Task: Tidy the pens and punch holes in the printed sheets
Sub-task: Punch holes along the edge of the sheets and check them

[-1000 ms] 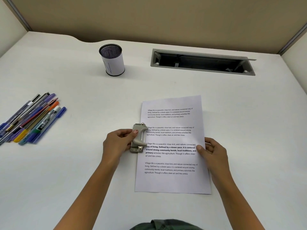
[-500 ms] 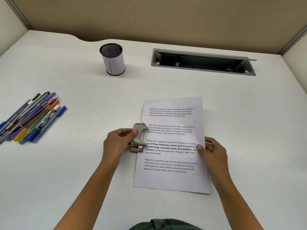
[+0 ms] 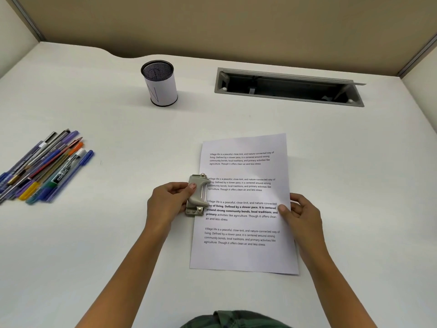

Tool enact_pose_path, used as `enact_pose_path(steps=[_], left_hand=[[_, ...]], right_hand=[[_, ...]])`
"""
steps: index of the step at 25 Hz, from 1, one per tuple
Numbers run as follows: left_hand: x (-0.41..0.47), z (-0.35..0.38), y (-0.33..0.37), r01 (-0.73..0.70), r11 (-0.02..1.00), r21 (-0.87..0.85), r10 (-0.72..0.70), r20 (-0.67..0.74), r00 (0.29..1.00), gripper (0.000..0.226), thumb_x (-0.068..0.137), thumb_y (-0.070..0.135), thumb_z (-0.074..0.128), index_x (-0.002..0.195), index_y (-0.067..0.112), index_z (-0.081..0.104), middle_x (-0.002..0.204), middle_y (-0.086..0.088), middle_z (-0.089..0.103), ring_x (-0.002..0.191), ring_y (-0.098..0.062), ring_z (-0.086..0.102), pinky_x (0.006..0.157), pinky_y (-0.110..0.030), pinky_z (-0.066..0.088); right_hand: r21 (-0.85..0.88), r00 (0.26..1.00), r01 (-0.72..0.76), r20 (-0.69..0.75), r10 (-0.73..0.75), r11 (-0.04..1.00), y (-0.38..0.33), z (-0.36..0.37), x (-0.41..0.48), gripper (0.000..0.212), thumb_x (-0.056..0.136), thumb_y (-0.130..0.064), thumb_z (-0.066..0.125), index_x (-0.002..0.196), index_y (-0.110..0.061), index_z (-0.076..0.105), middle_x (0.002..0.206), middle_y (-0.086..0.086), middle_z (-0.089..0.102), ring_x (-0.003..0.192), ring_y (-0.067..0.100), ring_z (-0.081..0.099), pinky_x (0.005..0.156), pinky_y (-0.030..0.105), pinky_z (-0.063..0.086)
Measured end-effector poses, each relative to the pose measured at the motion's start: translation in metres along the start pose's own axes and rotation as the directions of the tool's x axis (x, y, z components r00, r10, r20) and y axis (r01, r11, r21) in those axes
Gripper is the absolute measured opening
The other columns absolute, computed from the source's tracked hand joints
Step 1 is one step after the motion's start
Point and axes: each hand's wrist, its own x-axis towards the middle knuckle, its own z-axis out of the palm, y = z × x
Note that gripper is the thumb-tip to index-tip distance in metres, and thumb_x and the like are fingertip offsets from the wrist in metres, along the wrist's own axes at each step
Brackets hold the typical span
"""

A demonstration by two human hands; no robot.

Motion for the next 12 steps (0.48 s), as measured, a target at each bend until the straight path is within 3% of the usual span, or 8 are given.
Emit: enact_pose_path(steps=[8, 12], left_hand=[[-0.0005, -0.0007, -0.0002, 0.006, 1.0, 0.011, -0.006, 0.0, 1.0, 0.031, 0.078, 0.025, 0.078, 0.103, 0.01, 0.071, 0.099, -0.012, 0.073, 0.093, -0.027, 0.071, 0.084, -0.036, 0.057], [-0.0007, -0.0029, 0.0016, 0.002, 1.0, 0.031, -0.002, 0.006, 1.0, 0.033, 0.075, 0.025, 0.08, 0.103, 0.008, 0.071, 0.095, -0.011, 0.074, 0.086, -0.022, 0.072, 0.066, -0.021, 0.059]], right_hand=[[0.003, 1.0, 0.001, -0.001, -0.001, 1.0, -0.0013, 0.0004, -0.0016, 0.023, 0.088, -0.012, 0.063, 0.103, -0.029, 0.062, 0.097, -0.004, 0.076, 0.089, 0.022, 0.073, 0.089, 0.052, 0.054], [-0.01, 1.0, -0.004, 0.002, 0.004, 1.0, -0.0032, -0.0001, -0.0008, 0.023, 0.087, -0.012, 0.064, 0.104, -0.028, 0.062, 0.097, -0.004, 0.076, 0.089, 0.021, 0.072, 0.09, 0.051, 0.054]])
